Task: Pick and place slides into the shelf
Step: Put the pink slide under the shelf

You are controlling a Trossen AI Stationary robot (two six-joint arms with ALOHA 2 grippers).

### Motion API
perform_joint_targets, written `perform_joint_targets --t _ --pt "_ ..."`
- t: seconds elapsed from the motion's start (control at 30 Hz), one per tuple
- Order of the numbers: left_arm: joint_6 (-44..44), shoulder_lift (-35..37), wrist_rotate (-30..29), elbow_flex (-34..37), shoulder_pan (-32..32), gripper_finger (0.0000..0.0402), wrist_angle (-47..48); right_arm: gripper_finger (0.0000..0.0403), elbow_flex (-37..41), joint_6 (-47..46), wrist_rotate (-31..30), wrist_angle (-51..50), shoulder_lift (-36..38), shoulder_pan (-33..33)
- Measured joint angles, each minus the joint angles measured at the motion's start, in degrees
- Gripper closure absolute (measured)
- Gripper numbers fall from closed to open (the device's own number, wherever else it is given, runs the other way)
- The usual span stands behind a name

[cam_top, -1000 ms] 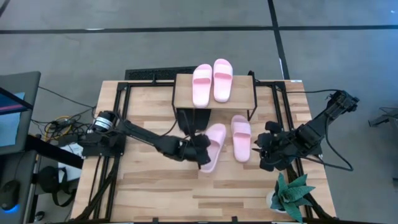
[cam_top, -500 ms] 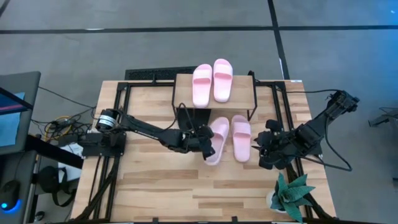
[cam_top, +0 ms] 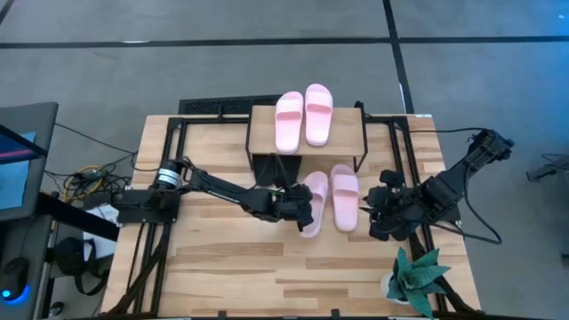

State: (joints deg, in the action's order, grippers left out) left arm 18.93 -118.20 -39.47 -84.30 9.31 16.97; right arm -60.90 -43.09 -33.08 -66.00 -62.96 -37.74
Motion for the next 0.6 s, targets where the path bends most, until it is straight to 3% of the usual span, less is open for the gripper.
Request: perform_joint_targets --t 0.6 --pt "1.30 -3.78 2.10 -3.73 -3.12 0.0401 1.11 0.0290 0.00 0.02 0.02 -0.30 -0.02 -0.04"
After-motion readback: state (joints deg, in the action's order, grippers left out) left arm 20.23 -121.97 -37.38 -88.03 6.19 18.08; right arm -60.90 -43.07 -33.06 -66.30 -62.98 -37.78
